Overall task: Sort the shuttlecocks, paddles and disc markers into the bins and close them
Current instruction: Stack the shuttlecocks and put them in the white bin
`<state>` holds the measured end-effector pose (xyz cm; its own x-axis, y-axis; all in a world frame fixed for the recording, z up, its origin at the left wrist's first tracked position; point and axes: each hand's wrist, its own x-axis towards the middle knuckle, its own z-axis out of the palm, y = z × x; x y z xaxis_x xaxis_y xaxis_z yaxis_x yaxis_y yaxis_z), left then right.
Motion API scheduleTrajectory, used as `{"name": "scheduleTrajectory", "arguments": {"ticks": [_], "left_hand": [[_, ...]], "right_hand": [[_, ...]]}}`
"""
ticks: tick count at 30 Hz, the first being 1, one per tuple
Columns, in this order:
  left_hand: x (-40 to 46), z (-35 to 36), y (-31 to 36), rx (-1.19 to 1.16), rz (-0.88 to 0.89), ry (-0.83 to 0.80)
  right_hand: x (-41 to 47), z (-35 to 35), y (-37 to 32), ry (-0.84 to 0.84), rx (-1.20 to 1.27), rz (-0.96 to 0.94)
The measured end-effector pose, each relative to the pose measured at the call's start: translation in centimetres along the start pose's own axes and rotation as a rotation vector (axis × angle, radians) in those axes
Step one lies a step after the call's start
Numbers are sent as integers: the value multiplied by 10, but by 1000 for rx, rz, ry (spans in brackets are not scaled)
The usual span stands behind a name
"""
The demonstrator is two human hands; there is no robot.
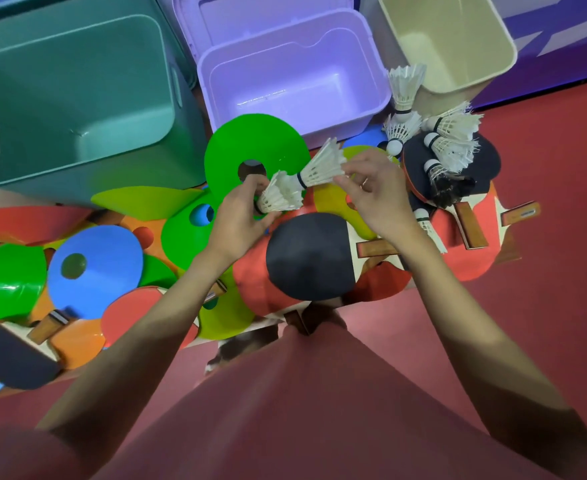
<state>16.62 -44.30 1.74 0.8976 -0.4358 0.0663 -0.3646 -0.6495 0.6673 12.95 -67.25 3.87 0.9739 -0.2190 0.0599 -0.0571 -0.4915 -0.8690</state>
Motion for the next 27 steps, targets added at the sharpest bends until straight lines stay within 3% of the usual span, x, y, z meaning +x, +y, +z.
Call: {"name": "scheduleTrajectory", "arguments": {"ticks": [4,9,13,16,18,23,27], "left_hand": [[6,12,14,-136,-32,-44],[6,25,26,-237,-55,-84],[6,37,35,-335,-124,-107],[6,44,44,-372,-181,-107],[5,46,48,-385,-193,-103],[6,47,52,-436,-199,-119],[7,49,52,-442,-227,-121]], "right_hand": [[-18,10,-1,-173,-33,-147],[-35,0,-2,-201,115,-62],[-48,-25,6,29,200,36],[-62,-53,33,315,4,177],[-78,-74,51,361,-159,212],[-106,-92,82,-35,-503,173],[-104,-87,92,-52,-578,92]]}}
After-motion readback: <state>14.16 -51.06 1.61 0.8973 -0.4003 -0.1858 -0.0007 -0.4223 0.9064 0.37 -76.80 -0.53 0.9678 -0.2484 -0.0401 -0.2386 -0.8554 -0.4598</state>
